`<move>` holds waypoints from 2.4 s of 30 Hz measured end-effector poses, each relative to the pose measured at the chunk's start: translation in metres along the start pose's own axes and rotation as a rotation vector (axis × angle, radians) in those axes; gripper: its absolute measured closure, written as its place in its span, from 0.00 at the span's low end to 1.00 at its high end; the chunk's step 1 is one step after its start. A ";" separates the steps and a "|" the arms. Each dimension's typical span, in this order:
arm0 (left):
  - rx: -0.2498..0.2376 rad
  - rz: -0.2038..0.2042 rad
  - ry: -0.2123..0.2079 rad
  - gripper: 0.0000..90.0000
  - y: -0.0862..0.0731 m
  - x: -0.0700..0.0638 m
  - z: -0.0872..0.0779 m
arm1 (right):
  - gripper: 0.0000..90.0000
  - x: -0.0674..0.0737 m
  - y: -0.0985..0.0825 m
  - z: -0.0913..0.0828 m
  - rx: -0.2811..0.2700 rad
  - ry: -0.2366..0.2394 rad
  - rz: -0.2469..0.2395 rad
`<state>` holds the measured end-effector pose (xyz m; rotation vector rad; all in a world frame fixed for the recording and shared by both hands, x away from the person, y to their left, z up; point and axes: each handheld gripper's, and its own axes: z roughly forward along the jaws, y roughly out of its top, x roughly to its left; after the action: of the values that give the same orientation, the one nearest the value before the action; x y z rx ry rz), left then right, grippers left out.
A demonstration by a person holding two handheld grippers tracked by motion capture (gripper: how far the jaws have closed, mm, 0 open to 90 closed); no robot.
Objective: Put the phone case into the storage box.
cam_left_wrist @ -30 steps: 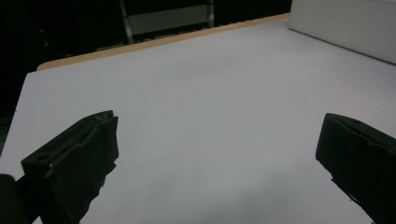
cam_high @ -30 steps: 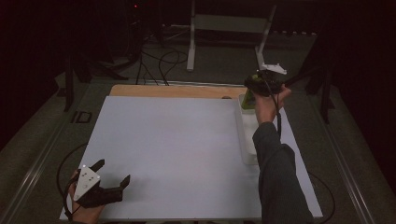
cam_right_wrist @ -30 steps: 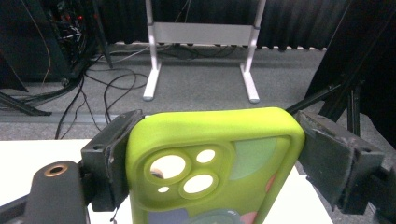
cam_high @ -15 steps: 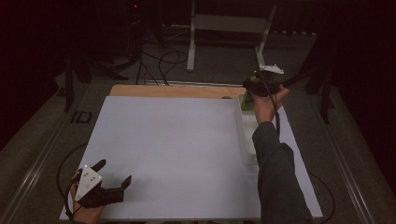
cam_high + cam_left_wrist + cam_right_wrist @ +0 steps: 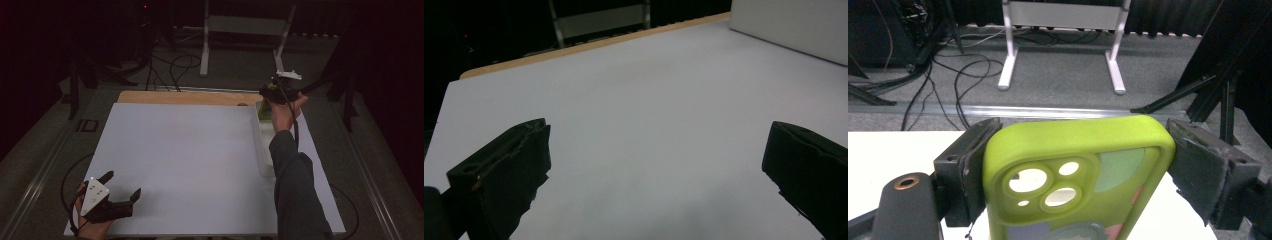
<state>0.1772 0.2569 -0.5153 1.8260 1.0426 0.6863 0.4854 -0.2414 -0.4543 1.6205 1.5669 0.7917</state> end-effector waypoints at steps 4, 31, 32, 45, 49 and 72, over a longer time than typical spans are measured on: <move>-0.003 -0.003 0.003 0.00 0.000 0.001 -0.001 | 0.19 0.003 -0.004 0.004 0.019 -0.002 -0.004; -0.007 -0.004 0.001 0.00 0.001 0.002 0.000 | 0.19 0.010 -0.024 0.026 0.114 -0.040 -0.040; -0.006 -0.003 0.002 0.00 0.001 0.002 0.000 | 0.19 0.010 -0.024 0.027 0.116 -0.043 -0.044; -0.004 -0.009 0.004 0.00 0.000 0.002 0.000 | 0.13 0.007 -0.023 0.032 0.137 -0.032 -0.031; -0.002 -0.011 0.005 0.00 0.000 0.003 0.000 | 0.09 0.005 -0.023 0.033 0.131 -0.010 -0.026; 0.005 -0.004 0.005 0.00 0.000 0.001 0.001 | 0.09 0.002 -0.016 0.018 0.066 0.095 -0.016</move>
<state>0.1790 0.2576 -0.5156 1.8265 1.0525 0.6869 0.4921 -0.2414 -0.4772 1.6360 1.6869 0.8275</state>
